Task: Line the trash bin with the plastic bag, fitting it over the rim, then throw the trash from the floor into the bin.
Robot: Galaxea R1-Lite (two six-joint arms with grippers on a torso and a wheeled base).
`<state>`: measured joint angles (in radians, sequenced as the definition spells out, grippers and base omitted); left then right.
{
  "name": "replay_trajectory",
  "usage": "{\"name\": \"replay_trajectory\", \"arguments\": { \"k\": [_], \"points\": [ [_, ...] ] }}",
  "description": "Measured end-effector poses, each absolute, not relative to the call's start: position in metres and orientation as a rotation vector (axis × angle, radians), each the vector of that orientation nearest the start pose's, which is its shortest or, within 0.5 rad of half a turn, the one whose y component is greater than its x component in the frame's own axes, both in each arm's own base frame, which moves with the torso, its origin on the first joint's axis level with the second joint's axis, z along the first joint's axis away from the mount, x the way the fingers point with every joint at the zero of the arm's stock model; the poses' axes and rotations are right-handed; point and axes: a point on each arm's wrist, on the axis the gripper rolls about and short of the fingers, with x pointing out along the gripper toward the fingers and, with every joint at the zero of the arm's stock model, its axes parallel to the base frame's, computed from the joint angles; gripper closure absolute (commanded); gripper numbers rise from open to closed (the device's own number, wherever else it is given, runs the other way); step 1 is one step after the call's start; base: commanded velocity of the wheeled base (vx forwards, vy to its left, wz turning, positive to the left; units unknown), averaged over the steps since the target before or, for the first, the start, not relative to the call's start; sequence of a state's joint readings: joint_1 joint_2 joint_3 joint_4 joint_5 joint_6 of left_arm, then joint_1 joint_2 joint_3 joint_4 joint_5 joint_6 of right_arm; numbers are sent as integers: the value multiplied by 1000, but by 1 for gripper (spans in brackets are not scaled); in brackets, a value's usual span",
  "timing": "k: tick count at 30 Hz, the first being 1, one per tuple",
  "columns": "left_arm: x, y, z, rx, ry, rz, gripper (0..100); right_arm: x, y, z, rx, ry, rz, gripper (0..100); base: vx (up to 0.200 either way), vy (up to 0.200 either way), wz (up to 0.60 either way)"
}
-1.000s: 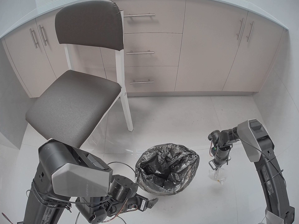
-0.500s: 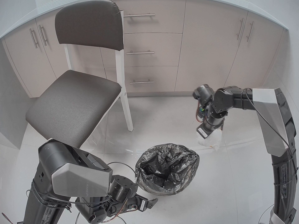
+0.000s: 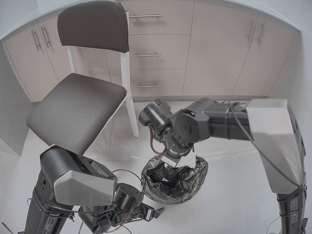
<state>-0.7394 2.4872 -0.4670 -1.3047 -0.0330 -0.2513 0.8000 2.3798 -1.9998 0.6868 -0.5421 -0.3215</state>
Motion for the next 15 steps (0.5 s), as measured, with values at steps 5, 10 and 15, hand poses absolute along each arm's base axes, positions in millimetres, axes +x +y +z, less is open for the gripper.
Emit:
{"name": "replay_trajectory", "arguments": {
  "k": [5, 10, 15],
  "points": [
    [227, -208, -75, 25, 773, -645, 0, 325, 333, 94, -1004, 835, 391, 100, 0, 0, 0],
    [226, -208, -75, 25, 773, -646, 0, 334, 337, 64, -1016, 859, 388, 100, 0, 0, 0],
    [227, -208, -75, 25, 772, -646, 0, 340, 335, 43, -1032, 899, 383, 100, 0, 0, 0]
  ]
}}
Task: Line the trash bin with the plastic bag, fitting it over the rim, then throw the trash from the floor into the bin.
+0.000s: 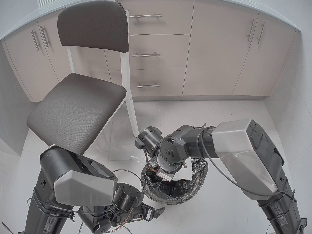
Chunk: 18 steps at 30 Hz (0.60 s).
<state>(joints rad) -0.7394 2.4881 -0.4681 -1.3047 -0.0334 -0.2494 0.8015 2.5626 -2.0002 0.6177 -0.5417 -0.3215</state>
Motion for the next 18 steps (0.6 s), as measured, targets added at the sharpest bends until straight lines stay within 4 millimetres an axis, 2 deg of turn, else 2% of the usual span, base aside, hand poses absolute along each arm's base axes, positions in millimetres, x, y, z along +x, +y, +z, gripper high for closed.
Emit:
{"name": "replay_trajectory", "arguments": {
  "k": [3, 4, 18],
  "points": [
    [227, -208, -75, 25, 772, -646, 0, 346, 330, 34, -1032, 923, 373, 100, 0, 0, 0],
    [227, -208, -75, 25, 772, -646, 0, 346, 330, 32, -1034, 926, 373, 0, 0, 0, 0],
    [227, -208, -75, 25, 772, -646, 0, 346, 331, 25, -1043, 936, 375, 0, 0, 0, 0]
  ]
}}
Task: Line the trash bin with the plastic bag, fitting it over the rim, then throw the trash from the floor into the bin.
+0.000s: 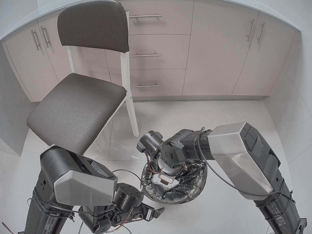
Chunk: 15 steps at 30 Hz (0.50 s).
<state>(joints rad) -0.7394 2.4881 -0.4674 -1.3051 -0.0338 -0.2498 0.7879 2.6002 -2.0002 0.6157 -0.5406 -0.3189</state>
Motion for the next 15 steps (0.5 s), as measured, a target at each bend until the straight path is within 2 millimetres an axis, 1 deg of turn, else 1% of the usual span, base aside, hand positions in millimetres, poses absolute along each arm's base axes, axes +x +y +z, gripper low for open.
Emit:
{"name": "replay_trajectory", "arguments": {
  "k": [6, 15],
  "points": [
    [227, -208, -75, 25, 772, -646, 0, 348, 333, 23, -1027, 911, 370, 0, 0, 0, 0],
    [227, -208, -75, 26, 773, -646, 0, 349, 337, 10, -1031, 912, 373, 0, 0, 0, 0]
  ]
}}
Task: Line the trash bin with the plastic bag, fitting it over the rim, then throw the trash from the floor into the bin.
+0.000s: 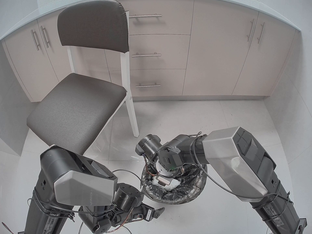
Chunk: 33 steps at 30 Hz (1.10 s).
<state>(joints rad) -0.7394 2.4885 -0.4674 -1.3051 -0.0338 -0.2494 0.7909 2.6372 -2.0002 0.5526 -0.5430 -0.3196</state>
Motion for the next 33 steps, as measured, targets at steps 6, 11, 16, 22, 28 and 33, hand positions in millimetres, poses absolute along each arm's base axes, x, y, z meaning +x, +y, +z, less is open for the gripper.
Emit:
{"name": "replay_trajectory", "arguments": {
  "k": [6, 11, 16, 22, 28, 33],
  "points": [
    [227, -208, -75, 23, 773, -645, 0, 349, 338, -2, -1042, 930, 375, 0, 0, 0, 0],
    [227, -208, -74, 18, 773, -644, 0, 349, 337, -9, -1051, 942, 368, 0, 0, 0, 0],
    [227, -208, -73, 15, 771, -643, 0, 350, 334, -5, -1060, 942, 349, 0, 0, 0, 0],
    [226, -207, -73, 15, 771, -643, 0, 357, 320, 32, -1046, 916, 281, 0, 0, 0, 0],
    [227, -208, -69, 5, 755, -632, 0, 364, 287, 94, -997, 891, 192, 0, 0, 0, 0],
    [233, -206, -49, -11, 675, -575, 0, 365, 241, 156, -933, 874, 93, 0, 0, 0, 0]
  ]
}}
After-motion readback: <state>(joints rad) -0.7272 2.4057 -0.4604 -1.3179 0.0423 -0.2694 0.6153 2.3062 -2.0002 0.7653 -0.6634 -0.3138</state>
